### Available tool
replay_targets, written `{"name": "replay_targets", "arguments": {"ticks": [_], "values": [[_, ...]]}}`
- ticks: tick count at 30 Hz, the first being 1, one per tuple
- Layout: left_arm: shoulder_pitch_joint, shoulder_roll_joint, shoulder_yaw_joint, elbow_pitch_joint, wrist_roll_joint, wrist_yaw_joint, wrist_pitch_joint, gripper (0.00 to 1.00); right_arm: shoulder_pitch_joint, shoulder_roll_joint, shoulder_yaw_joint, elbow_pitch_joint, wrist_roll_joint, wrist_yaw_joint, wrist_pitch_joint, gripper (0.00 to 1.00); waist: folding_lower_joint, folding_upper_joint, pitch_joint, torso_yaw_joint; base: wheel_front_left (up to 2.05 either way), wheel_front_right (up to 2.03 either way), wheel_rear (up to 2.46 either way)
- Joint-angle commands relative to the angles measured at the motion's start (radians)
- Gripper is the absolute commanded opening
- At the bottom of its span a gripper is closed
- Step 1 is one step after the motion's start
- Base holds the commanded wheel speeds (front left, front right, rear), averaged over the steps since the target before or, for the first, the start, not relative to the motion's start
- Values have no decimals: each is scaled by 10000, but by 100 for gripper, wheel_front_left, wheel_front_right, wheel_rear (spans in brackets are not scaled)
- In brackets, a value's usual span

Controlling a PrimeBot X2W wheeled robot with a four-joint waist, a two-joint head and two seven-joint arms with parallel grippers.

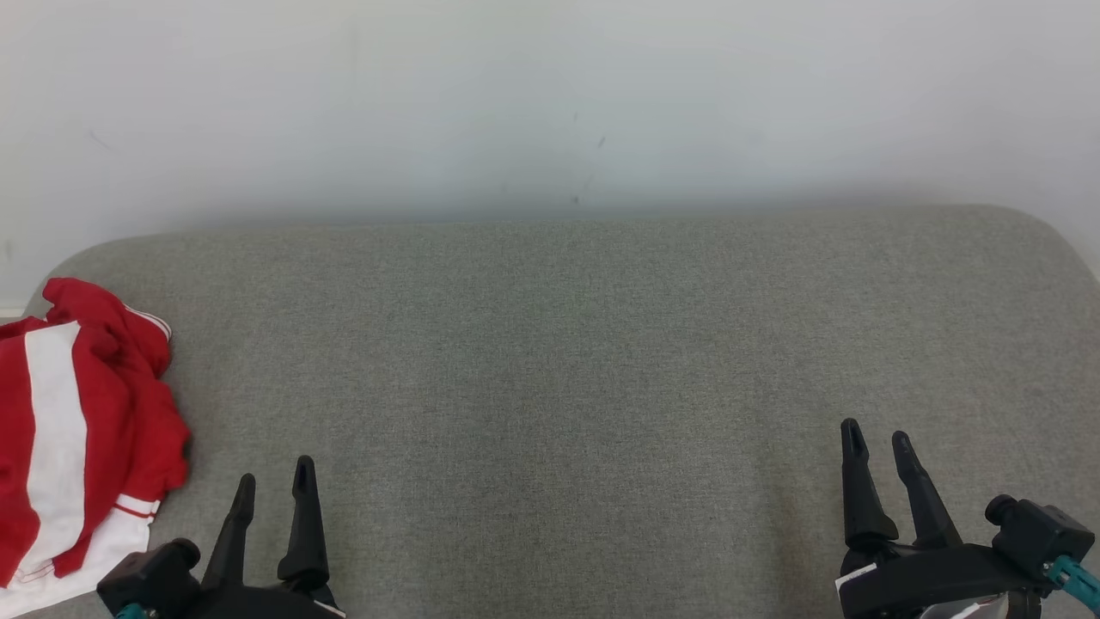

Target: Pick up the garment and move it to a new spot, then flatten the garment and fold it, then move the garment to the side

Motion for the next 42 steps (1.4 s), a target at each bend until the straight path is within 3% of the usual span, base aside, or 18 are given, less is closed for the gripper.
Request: {"name": "replay_targets", "arguments": {"ticks": [1, 25, 42], "values": [[68, 80, -33, -149, 212, 41, -84, 100, 10, -34, 11, -105, -240, -11, -78, 100, 0, 0, 3, 0, 0, 0, 0], [191, 154, -189, -570, 2558, 172, -699, 100, 94, -17, 152, -227, -2867, -15, -689, 100, 0, 0, 44, 42, 0, 0, 0], [374, 119, -50, -746, 3619, -51, -1028, 100, 154, -17, 66, -322, -4169, -18, -1012, 100, 0, 0, 15, 50, 0, 0, 0]]}}
